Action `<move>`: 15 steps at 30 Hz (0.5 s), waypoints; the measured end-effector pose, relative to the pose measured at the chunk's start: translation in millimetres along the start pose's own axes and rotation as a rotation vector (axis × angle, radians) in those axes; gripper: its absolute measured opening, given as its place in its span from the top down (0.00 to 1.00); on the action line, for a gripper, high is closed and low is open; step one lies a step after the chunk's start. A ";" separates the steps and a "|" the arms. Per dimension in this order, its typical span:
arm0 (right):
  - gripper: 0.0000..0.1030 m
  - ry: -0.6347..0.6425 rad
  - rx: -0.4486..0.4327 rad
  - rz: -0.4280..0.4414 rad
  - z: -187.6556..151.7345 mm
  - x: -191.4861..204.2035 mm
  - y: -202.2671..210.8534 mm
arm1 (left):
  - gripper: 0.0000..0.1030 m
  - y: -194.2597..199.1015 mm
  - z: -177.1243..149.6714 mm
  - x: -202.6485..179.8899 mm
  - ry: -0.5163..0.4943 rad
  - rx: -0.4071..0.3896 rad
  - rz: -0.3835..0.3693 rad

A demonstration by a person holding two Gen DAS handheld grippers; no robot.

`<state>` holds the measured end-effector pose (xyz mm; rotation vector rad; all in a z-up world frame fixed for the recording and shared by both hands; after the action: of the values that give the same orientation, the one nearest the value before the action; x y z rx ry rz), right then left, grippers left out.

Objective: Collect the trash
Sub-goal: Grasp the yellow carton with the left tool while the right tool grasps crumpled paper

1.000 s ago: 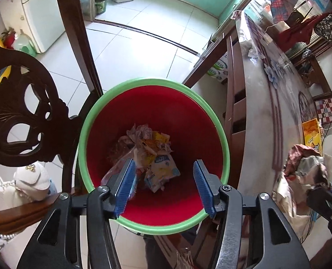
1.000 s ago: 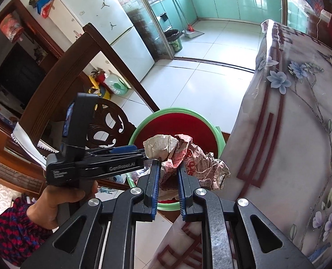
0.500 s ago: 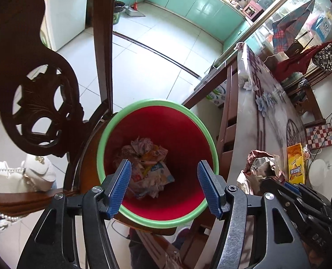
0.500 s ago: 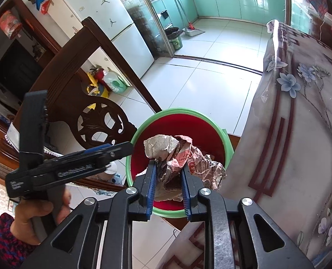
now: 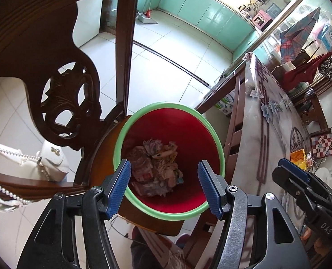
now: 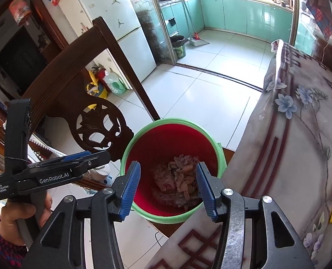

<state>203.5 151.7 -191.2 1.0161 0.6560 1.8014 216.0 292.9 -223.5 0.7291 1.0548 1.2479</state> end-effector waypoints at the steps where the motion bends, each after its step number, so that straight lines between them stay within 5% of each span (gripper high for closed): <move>1: 0.51 -0.005 -0.011 -0.003 -1.1 -3.3 7.5 | 0.41 0.4 -0.4 -3.8 -0.011 -0.001 0.002; 7: 0.45 -0.048 -0.083 -0.057 -25.8 -47.9 76.7 | 0.41 2.0 -7.6 -54.7 -0.107 -0.013 -0.026; 15: 0.44 -0.186 -0.159 -0.335 -82.1 -188.4 200.8 | 0.41 0.1 -40.0 -155.3 -0.281 0.027 -0.097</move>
<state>81.5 -104.2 -144.4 0.8948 0.5233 1.4245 181.3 137.7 -202.7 0.8372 0.8659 1.0157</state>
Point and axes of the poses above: each gripper's, at about its wrist camera, not at the fingertips, and y roughly against the way its jaws point, x to its left, z to its top, the point moved 5 cm from there along -y, roughly the way its jaws point, and after that the axes turned 7 degrees about z, right-handed, at the moved point
